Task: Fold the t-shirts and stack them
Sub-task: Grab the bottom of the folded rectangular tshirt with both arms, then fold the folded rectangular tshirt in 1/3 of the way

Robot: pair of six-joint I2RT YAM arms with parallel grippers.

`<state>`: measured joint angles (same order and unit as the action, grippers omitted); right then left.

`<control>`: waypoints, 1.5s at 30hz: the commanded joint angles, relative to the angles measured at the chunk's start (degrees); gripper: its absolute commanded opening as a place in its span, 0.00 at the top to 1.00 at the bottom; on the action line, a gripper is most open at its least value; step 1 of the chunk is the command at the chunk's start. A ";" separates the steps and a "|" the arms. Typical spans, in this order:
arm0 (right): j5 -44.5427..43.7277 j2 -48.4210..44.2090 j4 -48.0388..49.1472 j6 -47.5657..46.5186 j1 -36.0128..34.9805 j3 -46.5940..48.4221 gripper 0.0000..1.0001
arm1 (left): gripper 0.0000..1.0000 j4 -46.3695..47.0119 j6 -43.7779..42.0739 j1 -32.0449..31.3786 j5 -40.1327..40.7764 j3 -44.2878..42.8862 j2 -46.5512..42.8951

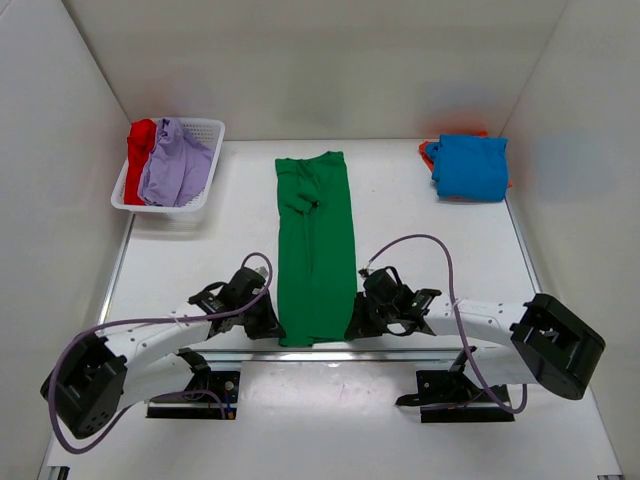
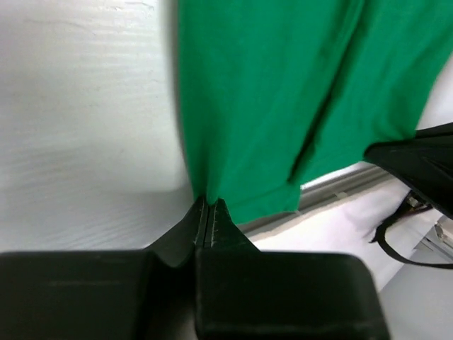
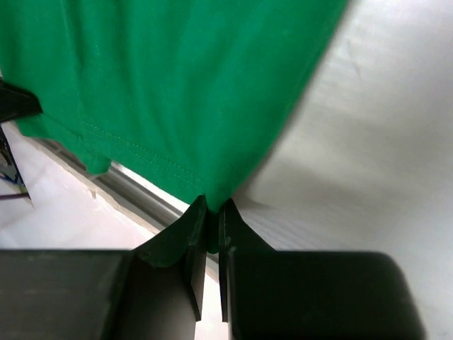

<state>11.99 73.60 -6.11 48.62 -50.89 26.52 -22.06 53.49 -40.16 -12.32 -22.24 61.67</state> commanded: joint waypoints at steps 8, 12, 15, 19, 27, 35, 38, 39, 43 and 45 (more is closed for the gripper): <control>5.85 -4.87 -9.79 -2.38 -0.97 0.89 1.00 | 1.00 -2.89 2.49 -3.34 -3.14 0.98 -4.80; 8.22 -4.26 -15.67 -7.82 2.81 7.65 1.00 | 1.00 -3.51 -0.40 0.34 -5.34 -4.55 -3.23; 11.56 -1.55 -19.11 -12.57 8.85 15.99 1.00 | 1.00 -3.51 -3.30 5.87 -7.89 -10.71 -0.07; 16.21 3.37 -21.57 -18.81 17.03 23.48 1.00 | 1.00 -1.24 -6.73 12.03 -10.09 -18.79 6.51; 19.38 21.91 -23.60 -28.84 27.59 41.56 1.00 | 1.00 5.27 -9.55 23.54 -12.91 -34.33 27.85; 17.11 42.22 -28.43 -33.68 32.96 66.70 0.74 | 0.62 8.35 -8.41 28.55 -14.23 -50.88 46.77; 15.35 41.80 -27.73 -33.59 34.02 67.44 0.51 | 0.54 11.33 -5.87 29.61 -13.62 -49.58 46.09; 14.65 41.28 -26.86 -33.42 34.37 66.65 0.45 | 0.49 12.04 -5.25 29.70 -13.44 -47.65 44.43; 11.75 34.44 -23.08 -31.40 34.02 56.05 0.39 | 0.48 13.63 -5.07 30.32 -13.52 -39.05 37.67; 11.74 30.38 -20.45 -29.48 33.85 49.17 0.39 | 0.49 14.59 -4.63 29.44 -13.53 -34.74 35.03</control>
<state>25.39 110.24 -29.26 17.04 -16.49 81.69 -9.78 48.05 -9.85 -24.84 -61.67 103.00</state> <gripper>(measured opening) 0.615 0.517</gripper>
